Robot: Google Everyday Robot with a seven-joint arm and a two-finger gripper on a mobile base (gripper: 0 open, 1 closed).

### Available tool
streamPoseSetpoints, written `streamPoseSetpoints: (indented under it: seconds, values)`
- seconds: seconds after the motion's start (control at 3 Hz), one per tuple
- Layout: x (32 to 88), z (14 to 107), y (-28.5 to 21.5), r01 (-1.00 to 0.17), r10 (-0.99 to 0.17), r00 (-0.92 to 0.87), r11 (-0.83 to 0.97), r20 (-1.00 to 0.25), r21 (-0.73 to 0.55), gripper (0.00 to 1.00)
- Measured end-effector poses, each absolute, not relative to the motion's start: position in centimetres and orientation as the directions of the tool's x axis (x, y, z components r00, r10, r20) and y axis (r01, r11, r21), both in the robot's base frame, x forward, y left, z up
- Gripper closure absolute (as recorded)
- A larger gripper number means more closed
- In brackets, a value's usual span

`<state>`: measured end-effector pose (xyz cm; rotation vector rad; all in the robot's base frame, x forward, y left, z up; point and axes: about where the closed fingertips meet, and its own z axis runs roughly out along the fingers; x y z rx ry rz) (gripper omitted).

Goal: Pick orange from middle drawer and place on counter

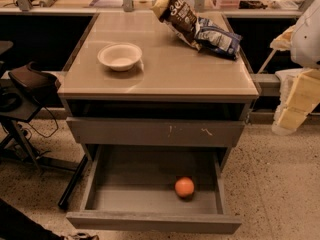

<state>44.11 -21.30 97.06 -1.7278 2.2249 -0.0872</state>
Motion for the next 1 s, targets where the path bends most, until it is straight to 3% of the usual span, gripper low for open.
streamPoseSetpoints:
  seconds: [1.0]
  values:
    - [48.4,82.4,-20.0,-0.928,-0.938,-0.293,0.326,-0.184,-0.182,0.0]
